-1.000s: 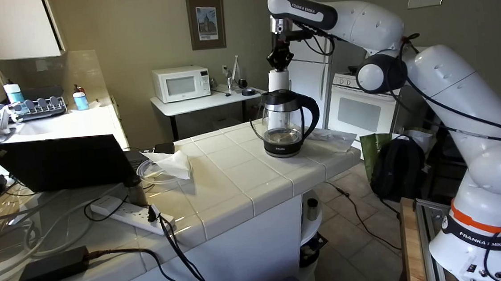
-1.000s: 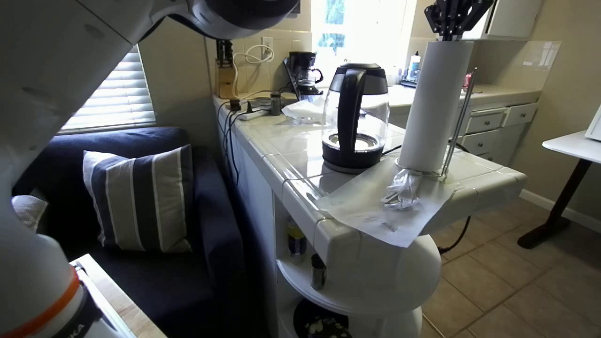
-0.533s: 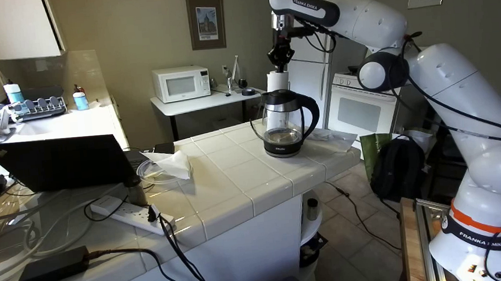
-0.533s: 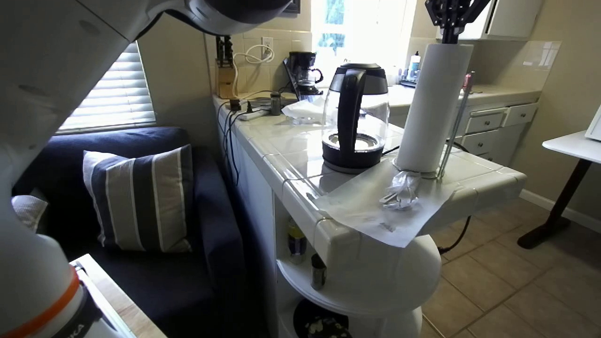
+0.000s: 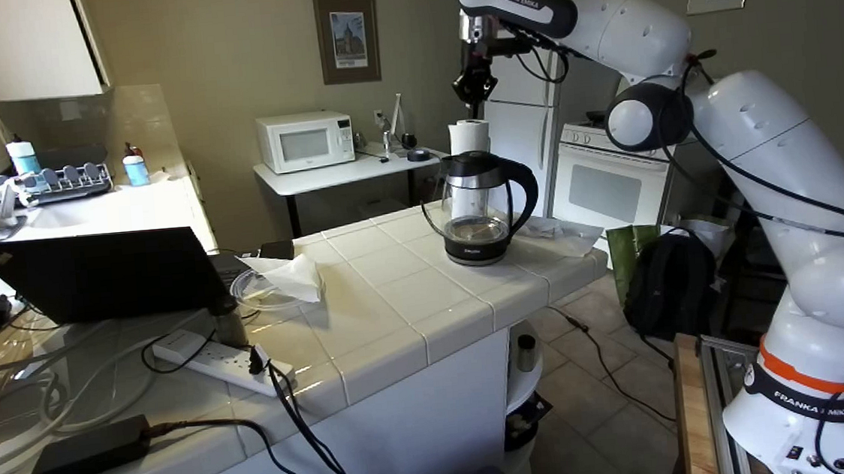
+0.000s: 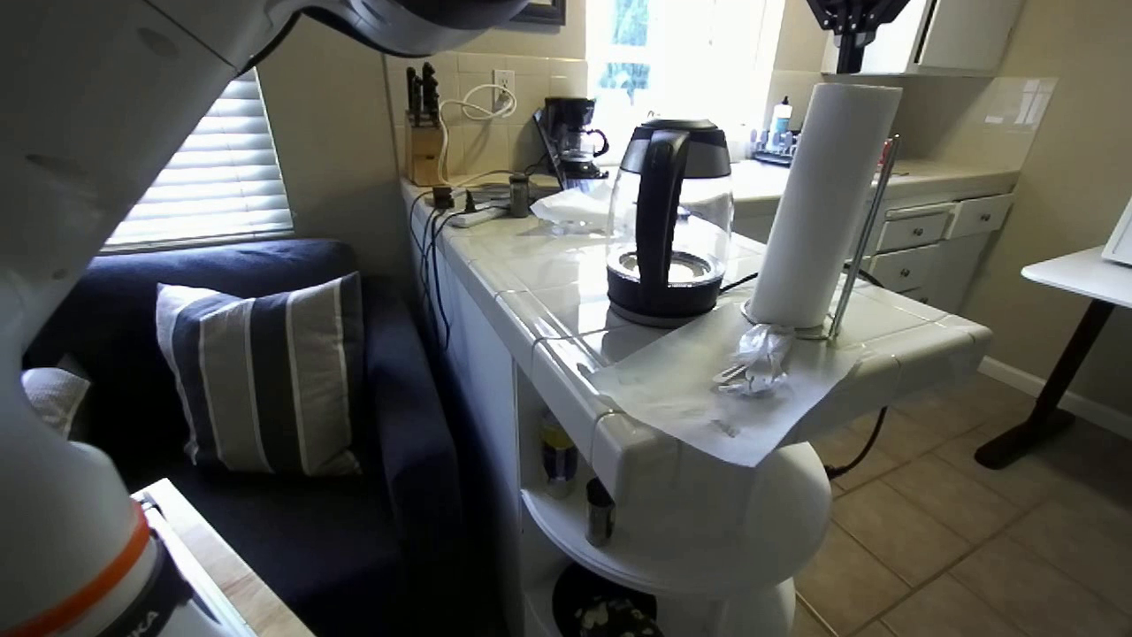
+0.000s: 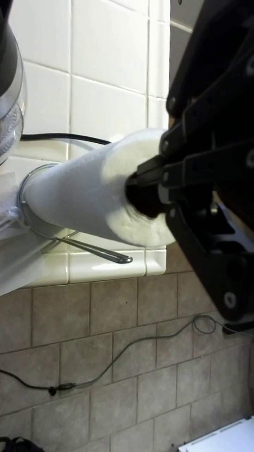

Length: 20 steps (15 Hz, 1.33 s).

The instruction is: Move the toilet paper roll and stand to the back right side of the counter.

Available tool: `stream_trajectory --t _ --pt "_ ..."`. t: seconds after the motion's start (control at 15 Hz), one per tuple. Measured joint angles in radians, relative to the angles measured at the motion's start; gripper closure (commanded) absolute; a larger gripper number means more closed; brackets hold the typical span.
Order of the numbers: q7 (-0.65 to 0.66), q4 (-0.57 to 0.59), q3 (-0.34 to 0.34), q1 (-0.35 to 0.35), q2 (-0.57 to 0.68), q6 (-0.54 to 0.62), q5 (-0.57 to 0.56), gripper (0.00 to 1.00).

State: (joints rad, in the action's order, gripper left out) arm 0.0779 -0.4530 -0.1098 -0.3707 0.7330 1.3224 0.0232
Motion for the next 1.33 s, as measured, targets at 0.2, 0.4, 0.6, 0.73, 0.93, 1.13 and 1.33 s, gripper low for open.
stream_trajectory --t 0.2,0.4,0.6,0.73,0.93,1.13,1.33 --pt "-0.002 0.001 0.0 -0.001 -0.016 0.0 0.0 1.0" --pt "-0.018 0.001 0.006 0.004 -0.048 -0.01 0.0 0.73" --pt "-0.025 0.004 0.019 0.028 -0.1 -0.054 0.001 0.51" --pt "-0.019 0.006 0.029 0.055 -0.139 -0.094 0.001 0.36" --pt "0.011 0.007 0.034 0.112 -0.199 -0.174 0.0 0.14" --pt "0.079 0.006 0.03 0.167 -0.238 -0.28 -0.013 0.0" --pt "0.093 0.002 0.026 0.19 -0.245 -0.34 -0.023 0.0"
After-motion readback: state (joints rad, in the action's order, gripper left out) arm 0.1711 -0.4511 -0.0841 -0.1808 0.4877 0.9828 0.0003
